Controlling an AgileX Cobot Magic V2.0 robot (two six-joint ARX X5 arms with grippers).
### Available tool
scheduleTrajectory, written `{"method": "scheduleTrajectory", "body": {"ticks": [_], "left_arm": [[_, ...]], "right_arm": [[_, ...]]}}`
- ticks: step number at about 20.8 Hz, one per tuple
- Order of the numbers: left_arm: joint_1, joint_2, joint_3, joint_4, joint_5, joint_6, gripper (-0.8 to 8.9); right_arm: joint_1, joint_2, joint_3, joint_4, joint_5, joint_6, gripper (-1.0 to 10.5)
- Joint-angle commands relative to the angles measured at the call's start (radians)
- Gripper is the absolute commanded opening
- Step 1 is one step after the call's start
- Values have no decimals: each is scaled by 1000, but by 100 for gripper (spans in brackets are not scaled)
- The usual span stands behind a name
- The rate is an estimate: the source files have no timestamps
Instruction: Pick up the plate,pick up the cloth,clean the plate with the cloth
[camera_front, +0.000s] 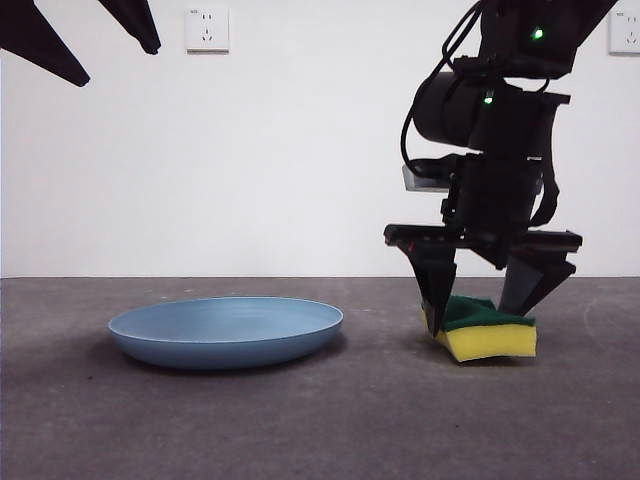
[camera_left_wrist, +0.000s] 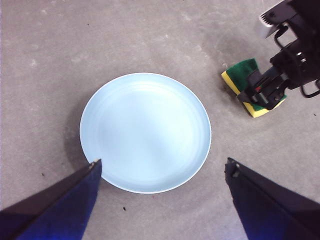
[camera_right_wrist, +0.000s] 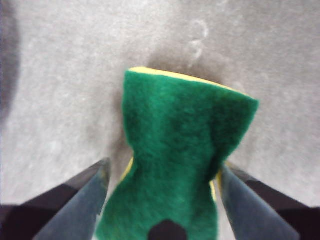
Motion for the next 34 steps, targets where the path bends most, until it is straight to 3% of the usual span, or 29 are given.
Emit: {"method": "scheduleTrajectory", "body": {"ticks": [1,5,6,8,9,17,23,29,34], "left_arm": [[-3,-2,-5,10,-2,-2,408],[-3,-2,-5,32,-1,1,403],[-3,-2,-5,38,-1,1,377],[-3,-2,-5,48,-1,11,129],[-3,-2,-5,50,0,38,-14],[-12,-50,-6,145,4,128,-8],[-30,-234,-105,233,-2,188,-8],[-31,-532,-438,332,-5,130,-8],[-31,-600,-470,270,0,75,-3]], "right_arm": [[0,-72,-6,-10,0,6,347],[1,-244,-6,-64,-3,6,338],[2,-287,-6,-84,-3,6,285],[2,-390,-6,-138,-3,-4,17],[3,-437,-6,-158,-3,-24,-12],[16,-756,-28,-146,5,-75,-11],[80,-1003,-292,45,87,-107,-11],[87,-1157,-493,97,87,-106,-11],[87,-1157,-493,92,86,-10,2]]}}
